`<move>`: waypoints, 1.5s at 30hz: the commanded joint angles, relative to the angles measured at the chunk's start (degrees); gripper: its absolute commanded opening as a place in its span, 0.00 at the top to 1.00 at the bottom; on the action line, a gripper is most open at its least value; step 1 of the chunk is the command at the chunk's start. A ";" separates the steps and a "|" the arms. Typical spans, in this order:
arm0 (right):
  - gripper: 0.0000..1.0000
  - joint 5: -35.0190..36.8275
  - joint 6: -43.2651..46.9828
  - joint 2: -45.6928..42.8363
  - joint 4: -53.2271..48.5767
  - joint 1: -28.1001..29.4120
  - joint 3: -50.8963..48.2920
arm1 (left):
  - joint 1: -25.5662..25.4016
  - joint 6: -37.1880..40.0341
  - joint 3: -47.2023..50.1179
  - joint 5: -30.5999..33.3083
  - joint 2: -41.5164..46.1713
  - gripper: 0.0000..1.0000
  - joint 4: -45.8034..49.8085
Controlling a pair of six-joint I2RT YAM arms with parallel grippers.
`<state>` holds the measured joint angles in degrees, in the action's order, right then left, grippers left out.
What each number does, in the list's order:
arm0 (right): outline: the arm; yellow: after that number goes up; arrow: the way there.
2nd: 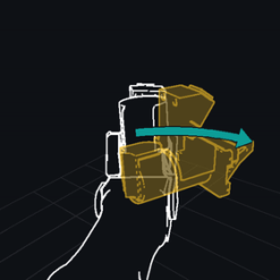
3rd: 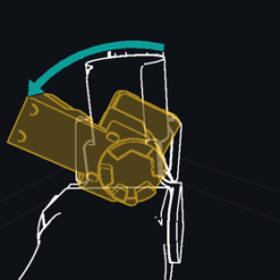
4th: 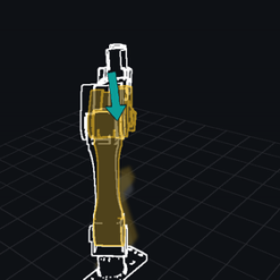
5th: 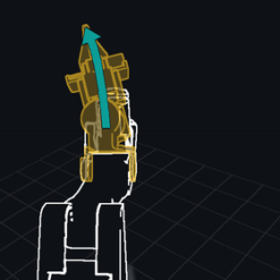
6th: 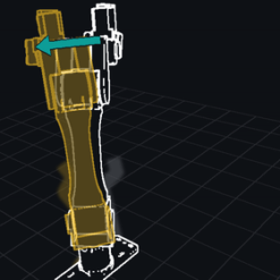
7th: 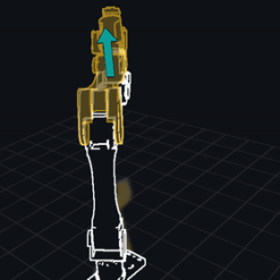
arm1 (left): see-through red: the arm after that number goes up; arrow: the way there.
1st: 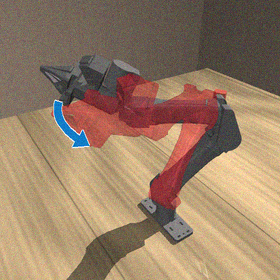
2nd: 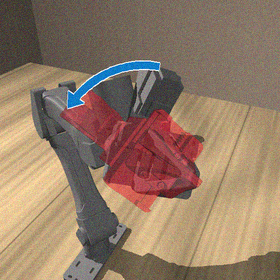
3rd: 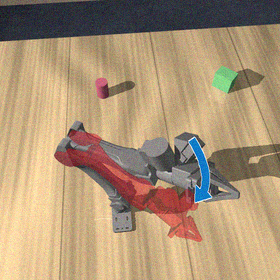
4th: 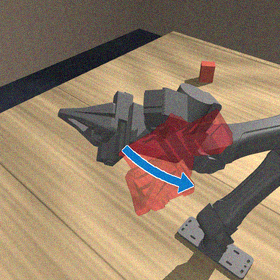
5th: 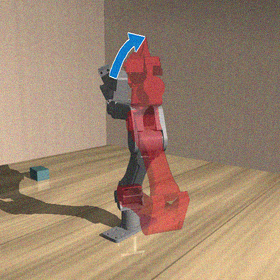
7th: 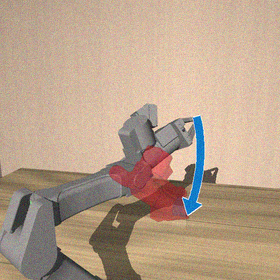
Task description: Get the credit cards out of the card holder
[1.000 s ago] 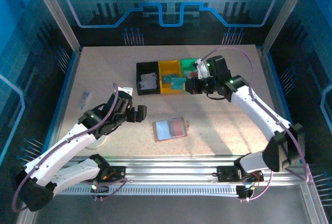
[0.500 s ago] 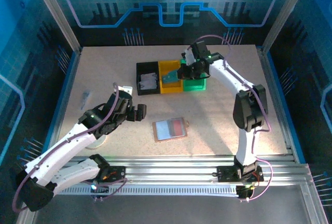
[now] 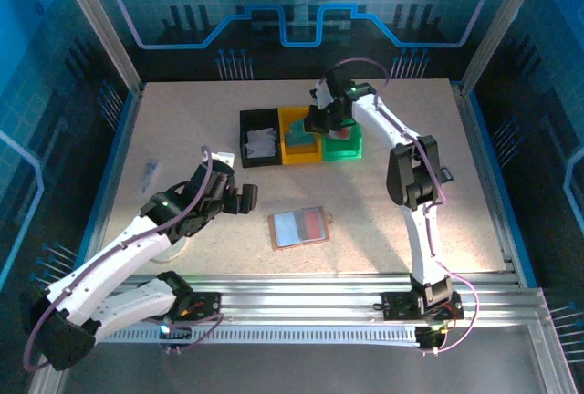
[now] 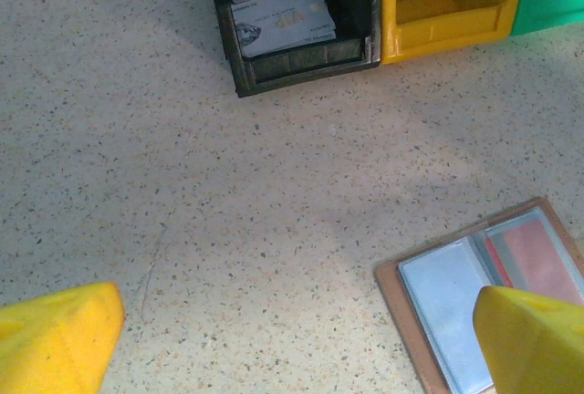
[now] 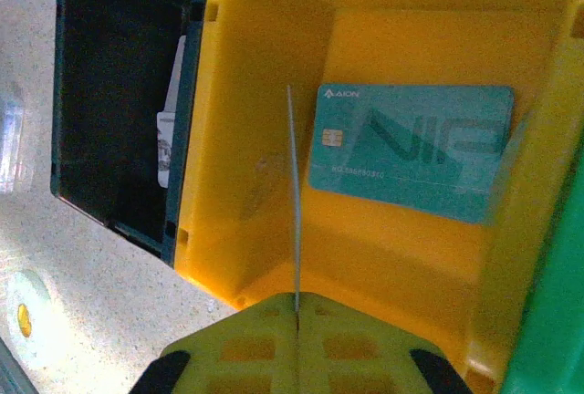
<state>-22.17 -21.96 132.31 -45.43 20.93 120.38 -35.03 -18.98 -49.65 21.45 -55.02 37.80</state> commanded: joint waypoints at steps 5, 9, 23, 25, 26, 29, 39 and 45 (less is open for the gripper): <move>1.00 -2.51 0.72 4.36 -3.87 -0.48 4.78 | 0.45 1.67 0.70 1.40 -0.71 0.01 -0.71; 1.00 -2.92 0.78 5.30 -3.96 -0.28 5.00 | 0.66 1.67 0.65 1.32 -0.70 0.01 -0.79; 1.00 -3.84 0.26 7.04 -2.30 0.35 3.98 | 0.91 1.57 0.76 0.96 -0.87 0.01 -1.06; 1.00 -3.76 0.20 7.21 -2.05 0.48 4.01 | 0.87 1.64 0.72 0.98 -0.87 0.01 -1.15; 1.00 -3.68 0.29 7.27 -2.01 0.53 3.99 | 0.94 1.67 0.78 1.04 -0.87 0.01 -1.14; 1.00 -3.49 0.29 7.57 -2.10 0.73 4.35 | 0.93 1.66 0.73 1.05 -0.87 0.01 -1.18; 1.00 -2.96 0.59 7.98 -2.82 0.94 4.82 | 1.07 1.67 0.80 0.66 -0.96 0.01 -1.28; 0.92 -2.39 1.17 7.81 -3.41 1.08 4.72 | 1.25 1.58 0.78 0.39 -0.96 0.01 -1.33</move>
<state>-24.93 -21.93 138.58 -47.09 21.32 123.87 -34.28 -18.87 -49.65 21.65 -55.90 37.15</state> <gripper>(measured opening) 0.078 0.992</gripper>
